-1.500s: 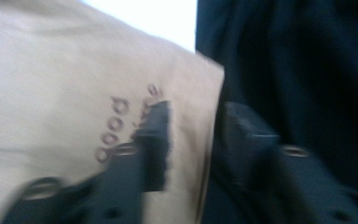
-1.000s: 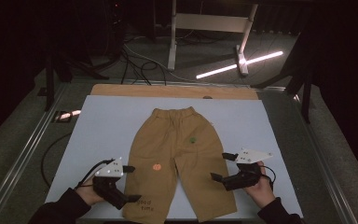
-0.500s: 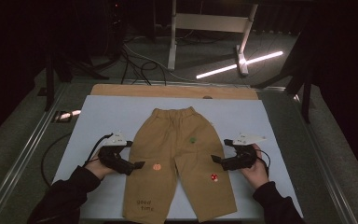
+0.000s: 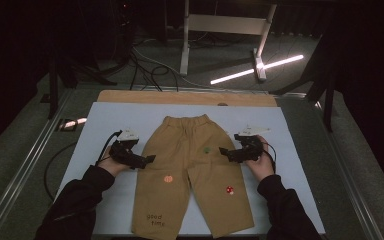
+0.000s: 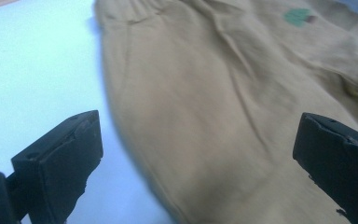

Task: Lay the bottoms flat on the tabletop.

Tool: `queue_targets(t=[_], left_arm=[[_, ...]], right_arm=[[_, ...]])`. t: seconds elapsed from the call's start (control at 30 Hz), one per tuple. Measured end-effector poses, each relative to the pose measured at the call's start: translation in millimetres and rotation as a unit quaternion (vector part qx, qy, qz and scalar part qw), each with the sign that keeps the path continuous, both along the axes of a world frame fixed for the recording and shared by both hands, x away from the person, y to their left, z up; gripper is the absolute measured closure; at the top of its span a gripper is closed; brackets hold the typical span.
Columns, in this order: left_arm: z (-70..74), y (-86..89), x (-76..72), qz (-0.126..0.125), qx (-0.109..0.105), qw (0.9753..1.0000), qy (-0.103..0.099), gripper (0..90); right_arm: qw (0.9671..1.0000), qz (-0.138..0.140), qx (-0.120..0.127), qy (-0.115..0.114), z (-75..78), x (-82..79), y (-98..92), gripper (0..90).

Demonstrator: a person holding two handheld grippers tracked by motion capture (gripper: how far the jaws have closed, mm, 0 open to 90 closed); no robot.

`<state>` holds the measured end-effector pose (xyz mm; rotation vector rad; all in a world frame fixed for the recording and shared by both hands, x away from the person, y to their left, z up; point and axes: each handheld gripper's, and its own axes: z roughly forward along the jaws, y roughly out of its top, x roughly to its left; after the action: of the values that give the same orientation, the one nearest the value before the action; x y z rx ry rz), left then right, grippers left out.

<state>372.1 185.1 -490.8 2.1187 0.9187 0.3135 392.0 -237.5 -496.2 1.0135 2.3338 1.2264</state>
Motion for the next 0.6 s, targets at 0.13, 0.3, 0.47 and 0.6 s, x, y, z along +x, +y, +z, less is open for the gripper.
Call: queue_targets(t=[0.13,0.3,0.47,0.6], left_arm=[[-1.1,-1.5,14.6,0.035,0.002,0.9994,0.001,2.1],[-0.4,-7.3,32.4,0.062,0.008,0.998,0.0,2.1],[-5.3,-15.5,48.7,0.076,0.014,0.997,-0.002,2.9],[-8.6,-21.9,56.7,0.079,0.004,0.9969,0.001,3.2]], right_arm=[[0.9999,-0.01,0.003,0.004,-5.1,13.1,3.8,13.4],[0.9995,-0.026,-0.006,0.015,-11.1,28.9,7.6,14.2],[0.9988,-0.034,-0.004,0.033,-16.6,43.6,11.1,14.4],[0.998,-0.045,-0.007,0.043,-19.6,51.8,12.2,16.4]])
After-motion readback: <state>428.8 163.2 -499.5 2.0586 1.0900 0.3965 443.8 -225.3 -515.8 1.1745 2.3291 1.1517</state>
